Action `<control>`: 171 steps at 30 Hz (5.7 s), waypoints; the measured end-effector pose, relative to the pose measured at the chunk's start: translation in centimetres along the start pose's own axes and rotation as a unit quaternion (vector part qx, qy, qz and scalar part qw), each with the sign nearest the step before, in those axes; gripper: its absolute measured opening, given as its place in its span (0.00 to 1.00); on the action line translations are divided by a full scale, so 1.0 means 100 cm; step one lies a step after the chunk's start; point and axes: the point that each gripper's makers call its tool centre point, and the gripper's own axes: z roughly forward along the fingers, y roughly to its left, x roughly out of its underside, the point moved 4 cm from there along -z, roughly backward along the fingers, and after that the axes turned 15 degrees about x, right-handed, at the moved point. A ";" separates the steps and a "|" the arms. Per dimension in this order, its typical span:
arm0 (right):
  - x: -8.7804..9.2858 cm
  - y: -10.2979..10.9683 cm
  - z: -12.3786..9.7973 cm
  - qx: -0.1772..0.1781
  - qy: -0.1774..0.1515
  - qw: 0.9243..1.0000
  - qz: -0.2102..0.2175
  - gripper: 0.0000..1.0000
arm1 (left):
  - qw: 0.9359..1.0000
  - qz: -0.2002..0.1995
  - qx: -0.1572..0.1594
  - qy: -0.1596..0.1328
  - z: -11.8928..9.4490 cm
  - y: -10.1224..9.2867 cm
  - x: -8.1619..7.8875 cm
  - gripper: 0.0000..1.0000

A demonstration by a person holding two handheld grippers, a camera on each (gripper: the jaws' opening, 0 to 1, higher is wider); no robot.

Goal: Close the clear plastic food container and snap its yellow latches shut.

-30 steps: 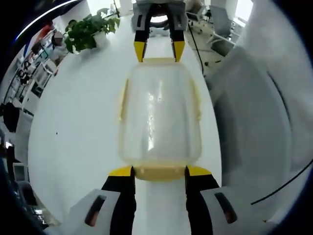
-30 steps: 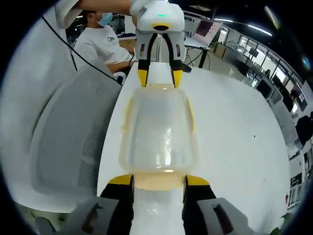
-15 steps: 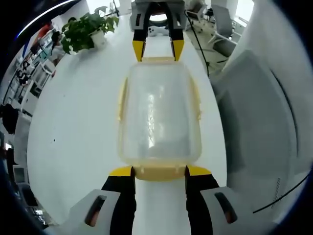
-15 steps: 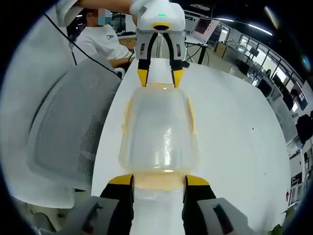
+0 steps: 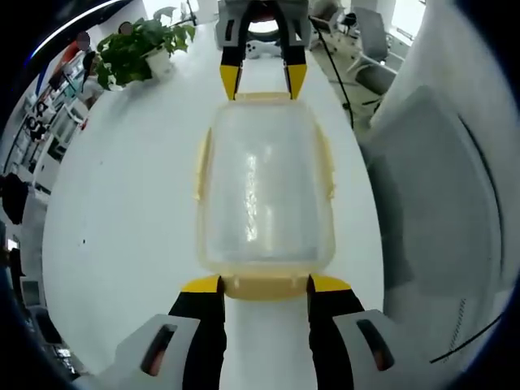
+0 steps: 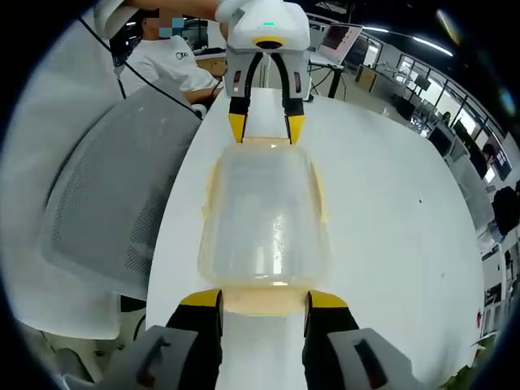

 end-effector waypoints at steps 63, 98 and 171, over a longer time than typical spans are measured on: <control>0.029 0.006 0.019 -0.006 0.032 0.999 0.011 0.38 | 1.000 -0.006 0.010 0.014 0.028 0.006 -0.005 0.43; 0.006 0.001 -0.002 0.018 0.010 0.996 0.085 0.44 | 0.977 -0.181 0.019 -0.107 0.007 0.003 -0.005 0.45; 0.006 0.013 0.030 -0.039 0.097 0.849 0.518 0.38 | 0.839 -0.467 0.024 -0.277 0.028 0.007 -0.008 0.31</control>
